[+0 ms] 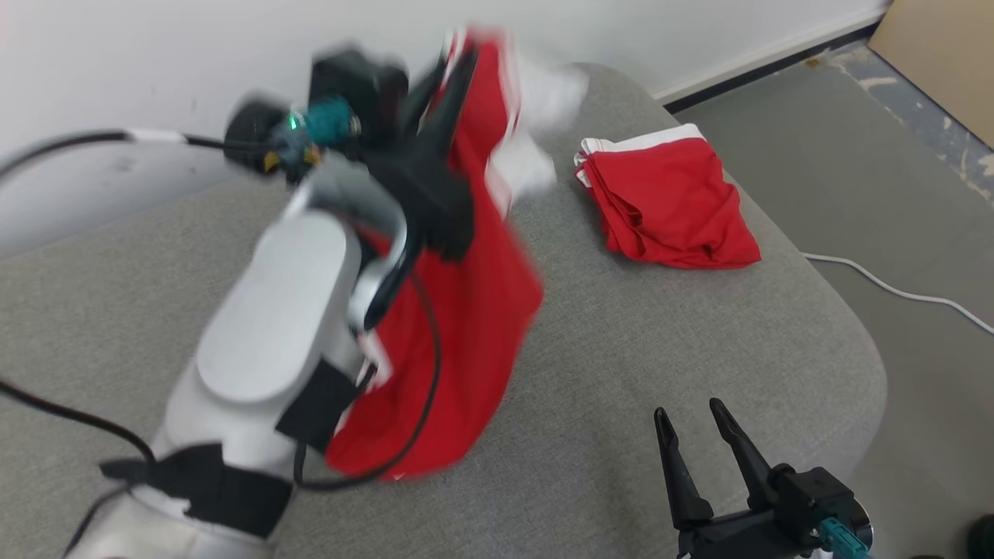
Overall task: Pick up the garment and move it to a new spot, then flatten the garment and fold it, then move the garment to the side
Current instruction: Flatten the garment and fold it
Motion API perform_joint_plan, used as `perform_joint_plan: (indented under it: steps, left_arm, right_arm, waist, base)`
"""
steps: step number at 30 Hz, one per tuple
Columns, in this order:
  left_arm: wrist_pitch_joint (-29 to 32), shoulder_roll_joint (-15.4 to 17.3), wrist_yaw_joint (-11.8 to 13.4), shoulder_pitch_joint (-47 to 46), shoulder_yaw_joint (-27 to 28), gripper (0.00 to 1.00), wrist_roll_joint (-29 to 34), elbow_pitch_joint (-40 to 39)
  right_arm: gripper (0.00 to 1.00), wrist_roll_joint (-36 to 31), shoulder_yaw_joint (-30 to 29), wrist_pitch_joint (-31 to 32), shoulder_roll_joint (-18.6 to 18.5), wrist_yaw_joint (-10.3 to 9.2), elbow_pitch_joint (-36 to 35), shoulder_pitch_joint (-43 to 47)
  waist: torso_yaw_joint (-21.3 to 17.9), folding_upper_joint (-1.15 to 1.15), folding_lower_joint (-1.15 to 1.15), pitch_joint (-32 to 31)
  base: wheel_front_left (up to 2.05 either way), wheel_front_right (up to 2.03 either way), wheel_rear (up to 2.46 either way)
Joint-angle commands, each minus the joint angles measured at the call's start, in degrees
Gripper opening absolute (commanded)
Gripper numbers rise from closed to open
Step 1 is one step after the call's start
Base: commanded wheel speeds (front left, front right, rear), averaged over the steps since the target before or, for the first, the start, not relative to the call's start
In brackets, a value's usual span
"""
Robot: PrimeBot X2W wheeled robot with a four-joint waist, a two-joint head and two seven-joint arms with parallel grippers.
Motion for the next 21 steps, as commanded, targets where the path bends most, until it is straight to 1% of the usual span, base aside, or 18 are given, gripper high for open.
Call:
perform_joint_plan:
  steps: [1,6,9,11,13,16,19,21]
  left_arm:
    - [-0.88,-0.07,-0.14,-1.1,0.5,0.0,-1.0,-0.47]
    - [-8.36,-0.97,1.19,-7.86,2.06,0.0,-2.45,-5.63]
    - [-10.36,-1.01,2.49,-9.86,2.26,0.0,-4.16,-8.46]
    - [-10.69,-1.0,3.5,-9.05,2.24,0.0,-5.55,-10.12]
    - [-10.26,-1.02,4.44,-5.9,2.09,0.0,-7.9,-11.28]
    - [-10.2,-0.75,6.39,0.91,1.99,0.0,-9.49,-12.22]
    - [-11.28,1.03,8.13,11.13,3.0,0.0,-11.19,-12.6]
    - [-12.69,2.91,9.31,18.86,4.36,0.0,-12.07,-12.43]
  right_arm:
    - [1.0,0.11,0.05,-0.22,0.06,-0.14,-0.08,-0.4]
    - [1.0,-0.74,-0.43,-0.23,0.03,-0.14,0.08,0.4]
    - [1.0,-1.2,-0.78,-0.15,0.03,-0.14,0.04,0.84]
    - [1.0,-1.16,-0.82,-0.07,0.04,-0.14,-0.16,0.93]
    - [1.0,-1.09,-0.91,-0.01,0.04,-0.14,-0.37,1.09]
    - [1.0,-1.15,-1.19,0.19,0.04,-0.15,-0.66,1.57]
    - [1.0,-1.54,-1.33,0.49,0.04,-0.15,-1.24,1.55]
    - [1.0,-1.95,-1.55,0.68,0.0,-0.15,-1.62,1.31]
  waist:
    - [0.44,-0.01,0.0,-0.48]
    - [2.22,-0.01,0.0,-1.89]
    - [3.97,-0.01,0.0,-2.65]
    - [5.29,-0.01,0.0,-2.92]
    - [6.95,-0.01,0.0,-3.04]
    - [10.0,-0.01,0.0,-2.81]
    - [12.86,-0.01,0.0,-2.3]
    - [14.43,-0.01,0.0,-1.96]
  base:
    - [0.0,0.0,0.0]
    - [0.0,0.0,0.0]
    - [0.0,0.0,0.0]
    - [0.0,0.0,0.0]
    - [0.0,0.0,0.0]
    - [0.0,0.0,0.0]
    - [0.0,0.0,0.0]
    - [0.0,0.0,0.0]
